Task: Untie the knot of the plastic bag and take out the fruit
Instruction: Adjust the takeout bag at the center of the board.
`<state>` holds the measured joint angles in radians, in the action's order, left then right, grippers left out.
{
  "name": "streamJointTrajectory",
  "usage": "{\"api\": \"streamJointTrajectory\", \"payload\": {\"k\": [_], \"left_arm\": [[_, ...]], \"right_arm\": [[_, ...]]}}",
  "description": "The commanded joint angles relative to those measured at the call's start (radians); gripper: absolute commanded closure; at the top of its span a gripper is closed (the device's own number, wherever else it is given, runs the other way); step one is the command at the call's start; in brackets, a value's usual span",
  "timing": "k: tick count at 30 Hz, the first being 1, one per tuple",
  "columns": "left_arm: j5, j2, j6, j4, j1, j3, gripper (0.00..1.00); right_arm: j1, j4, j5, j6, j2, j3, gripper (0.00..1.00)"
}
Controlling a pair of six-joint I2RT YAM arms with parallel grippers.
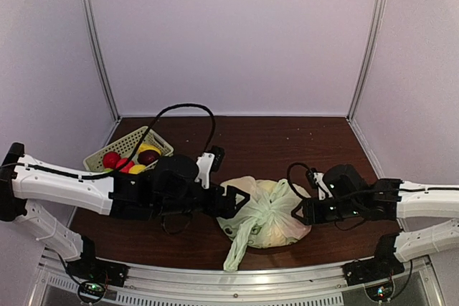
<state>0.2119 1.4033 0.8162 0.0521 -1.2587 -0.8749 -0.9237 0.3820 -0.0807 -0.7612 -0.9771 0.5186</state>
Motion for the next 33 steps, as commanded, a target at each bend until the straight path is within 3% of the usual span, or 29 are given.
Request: {"api": "streamJointTrajectory", "payload": {"k": [1,9,18,23,28,33], "left_arm": [[-0.003,-0.037,0.029,0.050,-0.004,0.027,0.08],[-0.001,-0.115,0.060,0.087,-0.001,0.081,0.05],[0.010,-0.146,0.093,0.046,0.001,0.109,0.05],[0.048,-0.155,0.074,-0.037,0.012,0.084,0.04],[0.100,-0.096,0.047,-0.288,0.040,-0.030,0.20],[0.124,-0.002,0.003,-0.396,0.043,-0.150,0.22]], "right_arm": [[0.004,-0.094,0.000,0.047,-0.043,0.005,0.51],[0.005,-0.183,0.025,0.141,-0.244,0.124,0.66],[0.005,-0.226,-0.006,0.242,-0.438,0.309,0.67],[0.004,-0.178,0.023,0.253,-0.380,0.313,0.59],[0.004,-0.136,0.037,0.222,-0.248,0.240,0.50],[0.005,-0.118,0.036,0.167,-0.112,0.169,0.45]]}}
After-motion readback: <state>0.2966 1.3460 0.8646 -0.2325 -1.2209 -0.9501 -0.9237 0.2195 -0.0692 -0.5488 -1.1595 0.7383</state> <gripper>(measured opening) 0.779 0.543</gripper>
